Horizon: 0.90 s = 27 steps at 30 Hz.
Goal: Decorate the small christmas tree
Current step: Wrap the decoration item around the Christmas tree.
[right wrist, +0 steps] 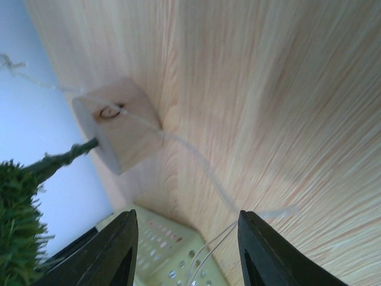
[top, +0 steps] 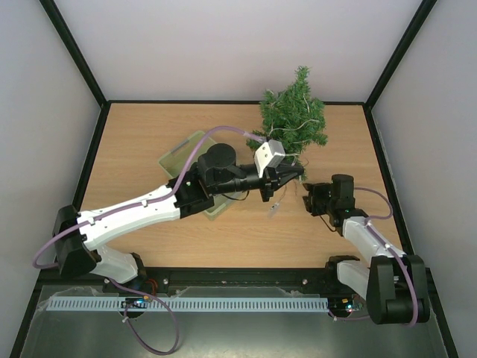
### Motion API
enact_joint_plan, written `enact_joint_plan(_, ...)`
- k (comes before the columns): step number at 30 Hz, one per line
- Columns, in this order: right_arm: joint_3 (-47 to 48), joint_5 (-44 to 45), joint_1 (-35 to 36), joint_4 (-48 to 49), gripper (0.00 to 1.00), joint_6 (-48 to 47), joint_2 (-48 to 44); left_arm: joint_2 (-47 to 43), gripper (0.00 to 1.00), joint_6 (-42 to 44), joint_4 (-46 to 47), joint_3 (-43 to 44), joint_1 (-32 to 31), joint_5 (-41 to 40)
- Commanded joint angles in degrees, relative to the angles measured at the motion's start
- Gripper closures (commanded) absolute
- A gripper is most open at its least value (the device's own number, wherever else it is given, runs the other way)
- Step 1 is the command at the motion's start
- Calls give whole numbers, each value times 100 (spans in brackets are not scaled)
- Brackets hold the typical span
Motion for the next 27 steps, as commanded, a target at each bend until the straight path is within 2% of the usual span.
enact_joint_plan(1, 43, -116, 371, 546, 54, 649, 11, 112, 98, 89, 330, 205, 32, 79)
enact_joint_plan(9, -390, 148, 628, 663, 52, 1595, -398, 182, 98, 71, 369, 250, 1, 105)
enact_joint_plan(27, -794, 355, 629, 1546, 53, 2200, -265, -44, 98, -286, 751, -23, -112, 266)
